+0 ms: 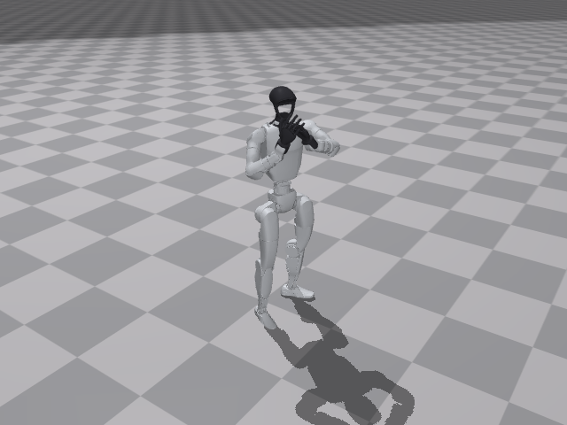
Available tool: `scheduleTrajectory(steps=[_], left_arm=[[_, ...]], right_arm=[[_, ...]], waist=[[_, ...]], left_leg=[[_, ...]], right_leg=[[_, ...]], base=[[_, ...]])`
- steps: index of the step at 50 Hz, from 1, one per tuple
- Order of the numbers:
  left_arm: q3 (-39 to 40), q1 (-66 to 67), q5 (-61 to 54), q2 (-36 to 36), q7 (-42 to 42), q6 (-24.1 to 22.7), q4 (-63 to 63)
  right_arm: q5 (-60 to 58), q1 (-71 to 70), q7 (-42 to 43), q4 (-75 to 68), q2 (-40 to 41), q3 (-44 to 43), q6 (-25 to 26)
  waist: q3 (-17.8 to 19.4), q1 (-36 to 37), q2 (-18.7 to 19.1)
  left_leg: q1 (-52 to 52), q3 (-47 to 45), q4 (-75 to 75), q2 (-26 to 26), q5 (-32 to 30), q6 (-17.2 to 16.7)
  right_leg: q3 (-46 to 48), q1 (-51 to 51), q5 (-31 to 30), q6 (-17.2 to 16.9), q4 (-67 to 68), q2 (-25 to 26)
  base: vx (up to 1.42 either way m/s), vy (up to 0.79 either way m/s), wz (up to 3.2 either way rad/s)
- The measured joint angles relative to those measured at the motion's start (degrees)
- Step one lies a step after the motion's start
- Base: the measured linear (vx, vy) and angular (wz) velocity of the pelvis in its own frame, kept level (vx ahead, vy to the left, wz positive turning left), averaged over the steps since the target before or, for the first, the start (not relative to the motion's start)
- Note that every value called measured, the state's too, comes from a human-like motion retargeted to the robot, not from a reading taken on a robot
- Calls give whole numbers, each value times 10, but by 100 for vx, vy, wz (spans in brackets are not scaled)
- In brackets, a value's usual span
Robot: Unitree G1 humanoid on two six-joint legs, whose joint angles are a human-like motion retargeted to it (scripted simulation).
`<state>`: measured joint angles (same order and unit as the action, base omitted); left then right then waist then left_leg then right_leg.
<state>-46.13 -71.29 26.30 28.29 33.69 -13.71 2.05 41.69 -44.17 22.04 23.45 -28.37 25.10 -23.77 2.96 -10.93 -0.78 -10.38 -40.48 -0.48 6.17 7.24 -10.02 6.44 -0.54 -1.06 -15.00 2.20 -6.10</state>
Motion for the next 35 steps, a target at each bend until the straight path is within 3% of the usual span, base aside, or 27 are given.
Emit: scheduleTrajectory(steps=[5,7,10,12,14,18,24,28,35], left_arm=[[28,10,9,-2,9,-22,-47],[57,25,76,2,3,-21,-79],[63,23,107,-9,17,-19,-88],[35,2,77,-15,-19,-25,-56],[8,-25,16,-19,-9,-20,-32],[31,-21,-14,-17,-16,-41,-65],[119,30,-7,-57,64,-26,-105],[100,31,-118,-128,24,-48,-56],[149,46,-104,-105,58,-53,-90]], right_arm=[[56,17,-45,16,-2,-6,-24],[-170,0,-70,-33,-57,-39,21],[-326,-13,-33,-66,-84,-55,45],[-246,-20,-62,-34,-59,-29,38],[-52,-16,-28,14,-14,-6,7],[9,-8,-43,19,-11,-13,-14],[-136,-9,71,-3,-6,-53,-35],[-244,-32,36,31,0,-27,1],[-311,-36,83,14,-37,-50,10]], waist=[[4,-11,4],[0,-12,8],[-6,-12,13],[-4,-15,14],[1,-19,13],[3,-21,12],[-3,-24,16],[-14,-20,22],[-18,-15,21]], left_leg=[[0,-18,1,9,-5,-5],[0,-25,0,14,-7,-8],[1,-34,0,20,-10,-10],[1,-39,1,22,-12,-8],[1,-43,2,24,-14,-8],[0,-49,3,29,-16,-10],[-4,-52,2,33,-20,-13],[-5,-51,2,35,-22,-10],[-6,-46,5,36,-22,-9]], right_leg=[[-14,-4,-6,0,-10,14],[-20,-8,-9,0,-12,22],[-26,-11,-14,0,-18,30],[-30,-12,-17,0,-21,34],[-32,-11,-19,0,-25,36],[-36,-11,-23,0,-29,43],[-39,-10,-22,0,-28,50],[-39,-10,-19,0,-24,52],[-37,-10,-13,0,-16,51]], base=[[-2,-12,-33],[-2,-13,-32],[-1,-12,-29],[-1,-9,-24],[-1,-8,-17],[-1,-8,-14],[0,-5,-5],[0,0,0],[0,0,0]])
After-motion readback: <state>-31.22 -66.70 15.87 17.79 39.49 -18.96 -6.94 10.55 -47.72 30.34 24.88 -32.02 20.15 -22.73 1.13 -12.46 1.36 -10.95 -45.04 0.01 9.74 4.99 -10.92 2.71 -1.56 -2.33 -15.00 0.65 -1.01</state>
